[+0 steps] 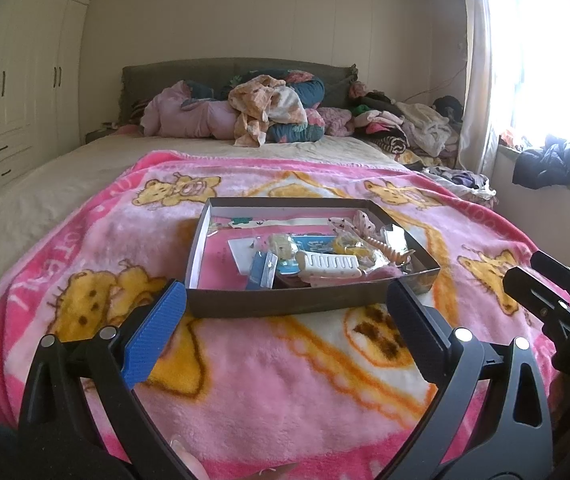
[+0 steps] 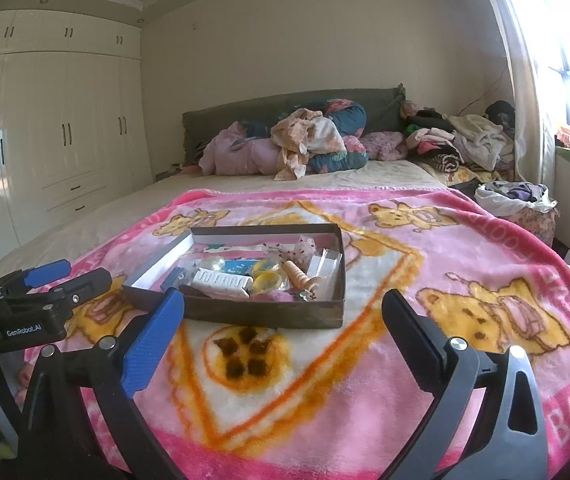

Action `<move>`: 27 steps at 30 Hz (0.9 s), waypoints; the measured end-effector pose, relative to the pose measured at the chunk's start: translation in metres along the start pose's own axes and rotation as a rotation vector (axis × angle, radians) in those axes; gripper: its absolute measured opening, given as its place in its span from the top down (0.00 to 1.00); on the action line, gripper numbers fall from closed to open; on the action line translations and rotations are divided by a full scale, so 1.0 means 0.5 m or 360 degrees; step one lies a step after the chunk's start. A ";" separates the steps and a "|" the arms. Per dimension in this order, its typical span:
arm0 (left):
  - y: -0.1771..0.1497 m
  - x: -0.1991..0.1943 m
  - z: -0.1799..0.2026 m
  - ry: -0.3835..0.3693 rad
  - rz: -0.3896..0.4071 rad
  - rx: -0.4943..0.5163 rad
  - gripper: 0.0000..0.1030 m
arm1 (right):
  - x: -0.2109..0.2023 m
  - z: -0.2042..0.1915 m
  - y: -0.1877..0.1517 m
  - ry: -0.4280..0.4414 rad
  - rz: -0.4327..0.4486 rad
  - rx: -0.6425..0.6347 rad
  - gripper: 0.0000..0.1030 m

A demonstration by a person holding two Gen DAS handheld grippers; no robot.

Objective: Organize jewelry

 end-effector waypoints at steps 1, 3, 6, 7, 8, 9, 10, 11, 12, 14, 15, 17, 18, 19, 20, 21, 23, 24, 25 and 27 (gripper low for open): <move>0.000 0.000 0.000 0.0004 0.0001 -0.0001 0.11 | -0.001 0.000 0.000 -0.0001 0.0001 -0.0002 0.06; 0.000 0.000 0.000 0.0002 0.0000 -0.0002 0.11 | -0.001 0.000 0.001 0.0000 0.0001 -0.0006 0.06; 0.000 -0.001 0.001 0.0004 0.0004 -0.0001 0.11 | -0.005 0.002 0.003 -0.0001 0.0006 -0.0015 0.06; 0.000 0.000 0.001 0.0006 0.0002 0.0000 0.11 | -0.005 0.002 0.003 -0.0002 0.0006 -0.0016 0.06; 0.000 0.000 0.000 0.0003 0.0001 -0.0002 0.11 | -0.007 0.005 0.003 -0.0003 0.0006 -0.0016 0.06; 0.000 0.000 0.000 0.0001 0.0002 -0.0003 0.11 | -0.006 0.003 0.003 -0.0002 0.0007 -0.0014 0.06; 0.000 0.000 0.001 0.0002 0.0004 -0.0001 0.11 | -0.005 0.002 0.003 -0.0001 0.0007 -0.0014 0.06; 0.000 0.000 0.000 0.0006 0.0001 0.0001 0.11 | -0.006 0.004 0.003 -0.0003 0.0006 -0.0013 0.06; 0.000 0.000 0.000 0.0007 0.0001 0.0000 0.11 | -0.005 0.002 0.003 -0.0004 0.0007 -0.0015 0.06; -0.001 0.000 0.000 0.0005 -0.0001 -0.0008 0.11 | -0.006 0.004 0.003 0.0000 0.0005 -0.0013 0.06; 0.000 0.000 0.000 0.0006 -0.0002 -0.0007 0.11 | -0.006 0.004 0.003 -0.0001 0.0003 -0.0016 0.06; 0.001 0.000 -0.001 0.0006 0.0002 -0.0004 0.11 | -0.005 0.002 0.003 -0.0002 0.0007 -0.0014 0.06; 0.001 -0.001 0.000 0.0010 0.0005 -0.0002 0.11 | -0.006 0.003 0.003 0.0003 0.0006 -0.0009 0.06; 0.004 0.000 -0.003 0.0011 0.0007 -0.0002 0.11 | -0.006 0.003 0.003 0.0003 0.0005 -0.0009 0.06; 0.005 0.000 -0.003 0.0010 0.0008 -0.0001 0.11 | -0.008 0.004 0.003 -0.0003 0.0008 -0.0014 0.06; 0.004 0.000 -0.003 0.0011 0.0006 0.0001 0.11 | -0.007 0.003 0.003 -0.0007 0.0009 -0.0020 0.06; 0.004 0.000 -0.003 0.0017 0.0005 0.0005 0.11 | -0.007 0.001 0.002 -0.0007 0.0007 -0.0019 0.06; 0.004 0.000 -0.004 0.0014 0.0006 -0.0002 0.11 | -0.008 0.003 0.003 -0.0009 0.0010 -0.0019 0.06; 0.006 0.002 -0.006 0.0012 0.0005 -0.0004 0.11 | -0.006 0.001 0.003 -0.0007 0.0008 -0.0019 0.06; 0.006 0.002 -0.005 0.0016 0.0006 0.0000 0.11 | -0.007 0.002 0.003 -0.0010 0.0008 -0.0021 0.06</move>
Point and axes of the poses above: each gripper's, at about its wrist camera, not at the fingertips, and x roughly the way its jaws point, z to its right, y to its top, the point moved 6 cm from there along x, roughly the way its jaws point, and after that the axes turned 7 degrees about y, right-handed, at the moved point
